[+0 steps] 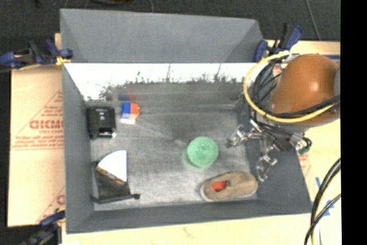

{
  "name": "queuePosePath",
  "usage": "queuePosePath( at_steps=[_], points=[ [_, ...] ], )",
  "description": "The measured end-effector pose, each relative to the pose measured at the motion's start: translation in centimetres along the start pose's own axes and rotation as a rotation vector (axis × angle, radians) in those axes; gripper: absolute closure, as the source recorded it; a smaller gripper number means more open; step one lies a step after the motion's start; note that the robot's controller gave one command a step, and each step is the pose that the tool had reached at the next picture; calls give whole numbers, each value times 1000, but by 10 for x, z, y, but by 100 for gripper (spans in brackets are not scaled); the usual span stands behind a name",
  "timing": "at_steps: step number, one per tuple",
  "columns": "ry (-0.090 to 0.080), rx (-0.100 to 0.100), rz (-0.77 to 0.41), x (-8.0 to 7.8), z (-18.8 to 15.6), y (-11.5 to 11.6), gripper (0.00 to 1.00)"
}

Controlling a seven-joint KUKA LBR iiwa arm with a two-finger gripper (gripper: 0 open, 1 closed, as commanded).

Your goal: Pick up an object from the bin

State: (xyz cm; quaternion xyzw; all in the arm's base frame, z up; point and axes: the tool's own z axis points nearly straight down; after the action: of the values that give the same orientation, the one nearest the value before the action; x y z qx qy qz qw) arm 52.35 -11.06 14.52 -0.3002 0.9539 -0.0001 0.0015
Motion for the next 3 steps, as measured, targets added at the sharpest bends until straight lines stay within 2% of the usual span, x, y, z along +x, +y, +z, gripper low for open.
queuePosePath(
  at_steps=[1, 2, 3],
  points=[
    [0, 0, -1, 0, 0, 0, 0],
    [-9, 10, -311, 20, 67, 7, 100],
    [-9, 10, -311, 20, 67, 7, 100]
  ],
)
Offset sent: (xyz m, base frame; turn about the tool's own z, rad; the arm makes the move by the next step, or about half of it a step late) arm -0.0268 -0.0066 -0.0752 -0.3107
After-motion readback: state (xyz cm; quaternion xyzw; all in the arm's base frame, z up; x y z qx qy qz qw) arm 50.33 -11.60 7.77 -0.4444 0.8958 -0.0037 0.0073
